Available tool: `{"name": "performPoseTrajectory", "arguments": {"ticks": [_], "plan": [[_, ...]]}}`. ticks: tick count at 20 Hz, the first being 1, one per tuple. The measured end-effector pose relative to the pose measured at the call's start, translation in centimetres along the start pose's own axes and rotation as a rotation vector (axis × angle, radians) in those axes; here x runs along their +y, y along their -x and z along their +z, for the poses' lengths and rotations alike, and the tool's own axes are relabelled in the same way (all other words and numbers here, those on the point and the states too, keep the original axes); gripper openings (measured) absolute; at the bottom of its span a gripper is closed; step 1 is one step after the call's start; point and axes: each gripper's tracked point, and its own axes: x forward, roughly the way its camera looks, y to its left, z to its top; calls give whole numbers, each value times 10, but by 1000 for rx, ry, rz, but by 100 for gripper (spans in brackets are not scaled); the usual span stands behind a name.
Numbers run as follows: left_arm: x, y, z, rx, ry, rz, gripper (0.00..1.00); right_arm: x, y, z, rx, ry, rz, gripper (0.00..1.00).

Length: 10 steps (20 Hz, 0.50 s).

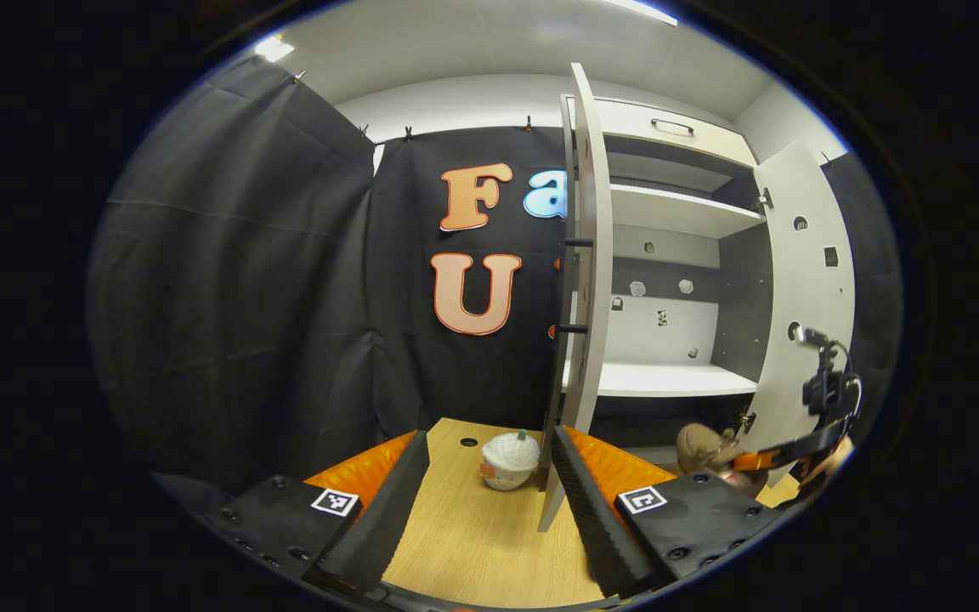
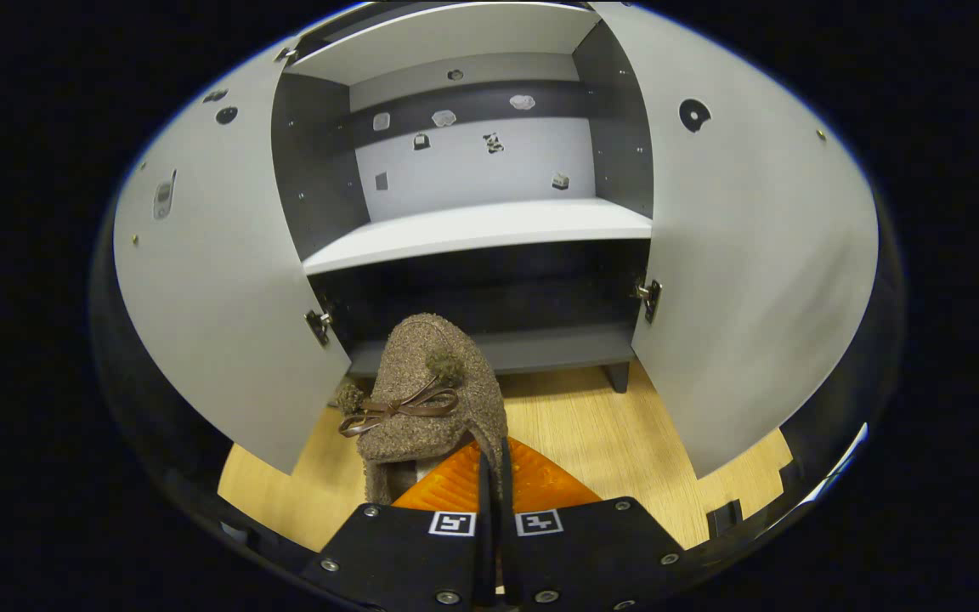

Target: Grab one shoe with the right hand and put it into the shoe cabinet, grab the other shoe with the left hand and put it into the shoe cabinet; then close the right door with the right hand and the left door with the left hand.

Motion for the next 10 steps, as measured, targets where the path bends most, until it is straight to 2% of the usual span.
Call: {"name": "performPoseTrajectory", "arguments": {"ticks": [5,10], "plan": [[8,-3,-2,-1,5,6,95,22,-2,92,-108,-27,37,3],[17,-7,-4,-11,5,18,94,23,-27,172,-190,-66,25,2]]}}
